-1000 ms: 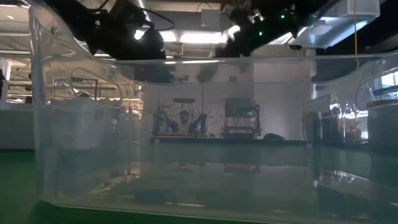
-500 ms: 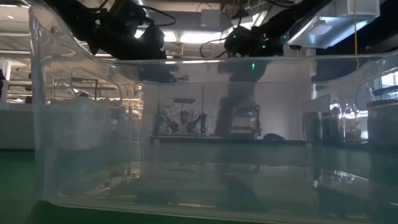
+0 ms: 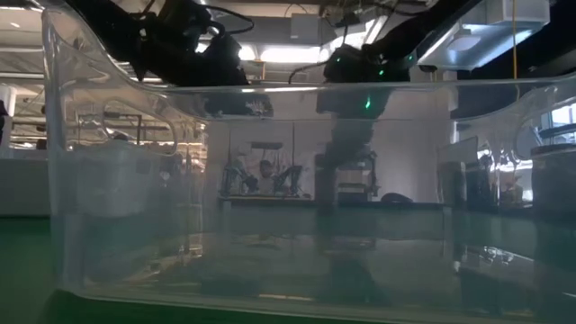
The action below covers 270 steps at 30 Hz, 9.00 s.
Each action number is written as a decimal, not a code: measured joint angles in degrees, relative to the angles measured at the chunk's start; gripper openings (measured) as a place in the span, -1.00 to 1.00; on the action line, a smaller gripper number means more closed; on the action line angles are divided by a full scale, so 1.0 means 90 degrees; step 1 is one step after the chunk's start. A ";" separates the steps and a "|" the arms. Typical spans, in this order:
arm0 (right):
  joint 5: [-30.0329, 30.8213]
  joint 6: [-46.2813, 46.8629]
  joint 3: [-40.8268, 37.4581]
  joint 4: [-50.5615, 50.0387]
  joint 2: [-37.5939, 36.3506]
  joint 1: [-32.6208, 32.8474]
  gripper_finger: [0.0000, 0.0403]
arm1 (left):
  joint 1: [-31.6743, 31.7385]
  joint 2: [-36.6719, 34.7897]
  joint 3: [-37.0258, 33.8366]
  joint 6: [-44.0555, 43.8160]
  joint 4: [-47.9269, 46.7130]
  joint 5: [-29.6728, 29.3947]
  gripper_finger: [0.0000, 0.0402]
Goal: Sort spices by type
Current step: Put the black spice bottle into the top transparent bin, then put the golden spice bottle into the bottom transparent bin
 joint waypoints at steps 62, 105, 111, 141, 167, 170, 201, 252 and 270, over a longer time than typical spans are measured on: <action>-0.0008 0.1342 -0.2647 0.0864 -0.1968 -0.0294 0.60 | 0.0294 0.1902 0.2617 0.0819 -0.0913 -0.0882 -0.03; -0.0144 0.1272 -0.2647 0.1366 -0.1968 -0.0294 0.60 | 0.1644 0.0167 -0.1251 -0.0888 0.0553 -0.2874 0.32; 0.0160 0.1293 -0.2525 0.1191 -0.1977 -0.0291 0.60 | 0.1625 -0.0759 -0.1136 -0.0544 -0.0176 -0.2873 0.37; 0.3037 0.3250 -0.1088 -0.2141 -0.2891 -0.2925 0.60 | 0.1474 -0.1276 -0.1552 0.0237 0.1265 -0.2167 0.38; 0.3223 0.3616 -0.1133 -0.2005 -0.2286 -0.3188 0.97 | 0.1474 -0.1272 -0.1552 0.0354 0.1277 -0.1719 0.38; 0.3198 0.3585 -0.1134 -0.1996 -0.2288 -0.3165 0.94 | 0.1474 -0.1272 -0.1552 0.0353 0.1275 -0.1719 0.38; 0.3988 0.4692 -0.1355 -0.2135 -0.1676 -0.3090 0.88 | 0.1474 -0.1007 -0.1549 0.0380 0.1428 -0.1722 0.38; 0.3497 0.4579 -0.1362 -0.2230 -0.1662 -0.2793 0.88 | 0.1489 -0.1010 -0.1549 0.0369 0.1447 -0.1722 0.38; 0.2912 0.4204 -0.1342 -0.1735 -0.1312 -0.2790 0.39 | 0.1489 -0.1010 -0.1549 0.0342 0.1454 -0.1722 0.38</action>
